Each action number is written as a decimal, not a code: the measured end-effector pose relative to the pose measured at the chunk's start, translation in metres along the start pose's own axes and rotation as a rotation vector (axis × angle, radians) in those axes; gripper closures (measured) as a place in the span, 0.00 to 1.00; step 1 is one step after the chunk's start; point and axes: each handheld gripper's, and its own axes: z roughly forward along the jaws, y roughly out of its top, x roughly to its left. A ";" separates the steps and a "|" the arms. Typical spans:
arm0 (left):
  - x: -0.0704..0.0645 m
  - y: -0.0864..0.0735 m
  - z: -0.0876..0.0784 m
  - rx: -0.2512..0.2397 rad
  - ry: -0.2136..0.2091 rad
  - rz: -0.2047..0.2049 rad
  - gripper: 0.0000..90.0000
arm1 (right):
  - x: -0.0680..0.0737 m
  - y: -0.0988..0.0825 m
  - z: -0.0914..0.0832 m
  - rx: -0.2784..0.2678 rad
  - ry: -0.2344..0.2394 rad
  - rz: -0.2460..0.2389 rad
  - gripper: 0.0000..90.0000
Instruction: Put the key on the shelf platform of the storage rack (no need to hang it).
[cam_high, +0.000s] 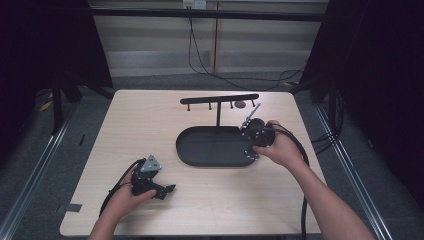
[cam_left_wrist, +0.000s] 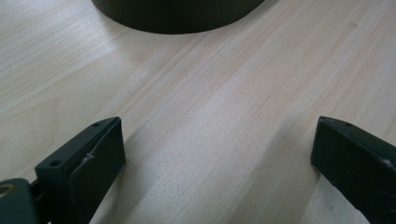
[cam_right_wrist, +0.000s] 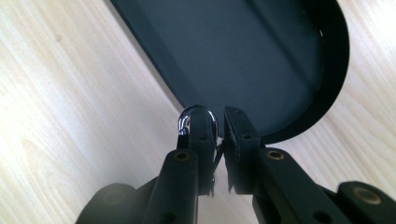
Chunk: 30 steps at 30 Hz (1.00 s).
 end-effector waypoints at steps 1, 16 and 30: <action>0.000 0.000 0.000 0.000 0.000 0.000 0.03 | 0.000 0.001 0.000 0.002 0.000 0.007 0.92; 0.000 0.000 0.000 0.002 0.000 0.003 0.03 | -0.003 0.008 0.005 -0.004 -0.005 0.006 0.92; 0.000 0.000 0.000 0.002 -0.002 0.002 0.03 | -0.007 0.017 0.008 -0.009 -0.022 0.016 0.92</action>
